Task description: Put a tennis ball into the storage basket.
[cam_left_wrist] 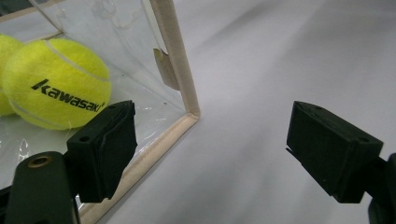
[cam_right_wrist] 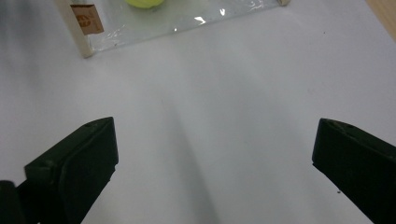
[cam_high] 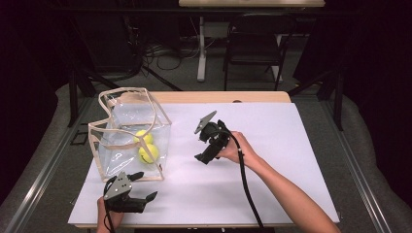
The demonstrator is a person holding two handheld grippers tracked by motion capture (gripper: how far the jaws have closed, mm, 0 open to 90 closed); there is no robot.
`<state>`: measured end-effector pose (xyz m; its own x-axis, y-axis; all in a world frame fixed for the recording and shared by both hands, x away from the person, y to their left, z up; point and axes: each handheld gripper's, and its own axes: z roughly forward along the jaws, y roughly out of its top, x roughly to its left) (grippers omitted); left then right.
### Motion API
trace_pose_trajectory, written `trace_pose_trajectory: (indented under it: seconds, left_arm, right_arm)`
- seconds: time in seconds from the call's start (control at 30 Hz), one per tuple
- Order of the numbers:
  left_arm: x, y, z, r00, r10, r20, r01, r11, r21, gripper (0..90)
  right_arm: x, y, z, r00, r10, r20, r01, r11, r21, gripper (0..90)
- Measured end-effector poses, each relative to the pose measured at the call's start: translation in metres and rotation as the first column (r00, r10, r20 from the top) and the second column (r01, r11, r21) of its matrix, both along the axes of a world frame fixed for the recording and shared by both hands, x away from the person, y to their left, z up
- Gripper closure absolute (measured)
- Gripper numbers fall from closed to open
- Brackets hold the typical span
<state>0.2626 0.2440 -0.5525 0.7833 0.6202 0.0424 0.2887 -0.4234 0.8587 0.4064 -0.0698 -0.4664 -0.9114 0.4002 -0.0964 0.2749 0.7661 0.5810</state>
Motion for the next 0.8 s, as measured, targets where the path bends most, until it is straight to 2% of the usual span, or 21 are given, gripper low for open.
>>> trace_pose_trajectory:
  seconds: [0.5, 0.8]
  left_arm:
    - [0.0, 0.0, 0.0, 1.0, 0.001, 0.001, -0.001, 1.0, 0.0, 15.9]
    - [0.0, -0.001, 0.0, 1.0, -0.001, 0.0, 0.001, 1.0, -0.001, 15.9]
  right_arm:
    - [-0.014, -0.023, -0.022, 0.9994, -0.028, -0.022, 0.028, 0.999, -0.016, 0.0]
    - [-0.024, -0.042, -0.037, 0.9974, -0.063, -0.036, 0.062, 0.998, -0.028, 0.0]
